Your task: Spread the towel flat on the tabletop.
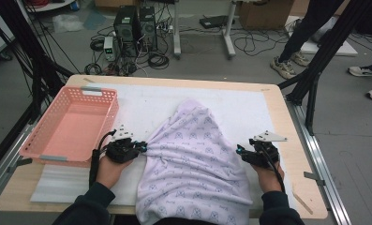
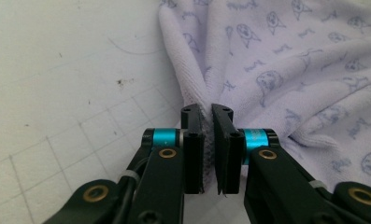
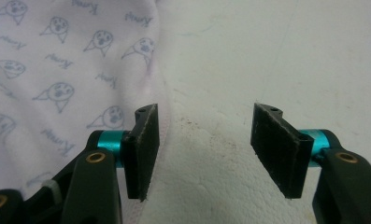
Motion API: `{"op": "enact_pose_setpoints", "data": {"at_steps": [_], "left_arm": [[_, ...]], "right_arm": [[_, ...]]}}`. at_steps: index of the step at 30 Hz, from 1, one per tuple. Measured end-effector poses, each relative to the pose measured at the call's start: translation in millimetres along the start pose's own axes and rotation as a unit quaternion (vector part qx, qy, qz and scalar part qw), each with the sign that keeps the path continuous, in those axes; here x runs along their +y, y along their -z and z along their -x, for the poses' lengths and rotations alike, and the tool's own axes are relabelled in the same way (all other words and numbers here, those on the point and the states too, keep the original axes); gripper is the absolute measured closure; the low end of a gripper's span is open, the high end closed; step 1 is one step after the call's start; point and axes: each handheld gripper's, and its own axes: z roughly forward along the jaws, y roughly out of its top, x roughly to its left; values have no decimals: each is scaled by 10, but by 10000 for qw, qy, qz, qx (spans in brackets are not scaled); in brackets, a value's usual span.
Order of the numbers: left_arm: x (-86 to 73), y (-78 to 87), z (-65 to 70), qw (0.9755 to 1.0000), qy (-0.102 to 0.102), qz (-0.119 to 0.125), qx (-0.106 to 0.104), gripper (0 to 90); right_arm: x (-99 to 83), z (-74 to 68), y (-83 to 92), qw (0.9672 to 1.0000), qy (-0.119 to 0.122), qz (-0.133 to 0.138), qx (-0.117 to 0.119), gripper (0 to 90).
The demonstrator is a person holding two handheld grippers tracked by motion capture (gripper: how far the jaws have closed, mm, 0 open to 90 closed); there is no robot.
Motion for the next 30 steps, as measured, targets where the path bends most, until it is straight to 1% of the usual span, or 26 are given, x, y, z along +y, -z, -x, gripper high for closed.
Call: {"op": "enact_pose_setpoints", "data": {"at_steps": [1, 2, 3, 4, 5, 6, 7, 9, 10, 11, 12, 13, 14, 15, 16, 17, 18, 20, 21, 23, 24, 25, 26, 28, 29, 30], "left_arm": [[0, 0, 0, 10000, 0, 0, 0, 772], [-2, -6, -4, 10000, 62, 61, -8, 772], [-2, -9, -14, 9999, 104, 95, 21, 638], [-3, -8, -25, 9997, 179, 143, 34, 638], [-4, -2, -39, 9997, 197, 171, 21, 609], [-4, 1, -43, 9996, 201, 213, 34, 594], [-4, -1, -44, 9994, 213, 264, 38, 561], [-4, -4, -38, 9993, 185, 312, 45, 538], [-4, -4, -38, 9993, 185, 312, 45, 532], [-5, -8, -36, 9993, 182, 328, 50, 532], [-5, -9, -35, 9993, 183, 332, 54, 524], [-7, -9, -37, 9992, 188, 342, 60, 512], [-7, -9, -38, 9991, 215, 373, 68, 507], [-5, -1, -44, 9988, 236, 420, 91, 505], [-5, -1, -44, 9988, 236, 420, 91, 501], [-4, 8, -51, 9987, 237, 439, 99, 500], [0, 18, -59, 9983, 225, 522, 116, 500], [3, 17, -60, 9981, 237, 559, 127, 492], [10, 15, -61, 9981, 232, 558, 125, 493], [35, 4, -57, 9984, 181, 521, 117, 519], [53, -3, -49, 9984, 185, 526, 84, 527], [76, -11, -43, 9984, 163, 539, 51, 527], [133, -50, -37, 9983, 162, 558, 25, 525], [161, -72, -37, 9981, 164, 592, 43, 515], [194, -97, -39, 9980, 174, 600, 69, 511], [268, -155, -60, 9979, 195, 607, 123, 508]], "right_arm": [[0, 0, 0, 10000, 0, 0, 0, 430], [8, 3, -12, 10000, -17, -17, 24, 446], [29, 6, -60, 9999, -72, -69, 64, 469], [29, 6, -60, 9999, -72, -69, 64, 469], [39, 1, -91, 9998, -116, -95, 118, 484], [48, -6, -127, 9995, -179, -123, 207, 501], [75, -45, -214, 9989, -178, -227, 366, 511], [95, -99, -296, 9979, -176, -258, 573, 514], [95, -99, -296, 9979, -176, -258, 573, 514], [104, -136, -328, 9972, -157, -269, 681, 517], [112, -173, -356, 9965, -103, -288, 776, 535], [114, -235, -410, 9949, 67, -405, 922, 643], [106, -264, -423, 9945, 177, -429, 941, 731], [111, -278, -412, 9926, 355, -486, 1052, 856], [115, -292, -394, 9907, 434, -525, 1176, 863], [117, -310, -361, 9895, 560, -592, 1191, 866], [114, -325, -318, 9877, 705, -670, 1224, 867], [92, -329, -205, 9854, 898, -713, 1261, 867], [73, -322, -139, 9844, 943, -774, 1265, 867], [14, -288, -8, 9830, 1173, -916, 1076, 867], [-19, -274, 56, 9826, 1335, -1021, 793, 867], [-47, -247, 113, 9814, 1456, -1108, 586, 867], [-70, -208, 167, 9827, 1386, -1111, 526, 867], [-86, -128, 252, 9862, 1229, -1020, 435, 862], [-87, -101, 284, 9886, 1102, -918, 461, 848], [-83, -76, 302, 9907, 1018, -760, 483, 807]]}}
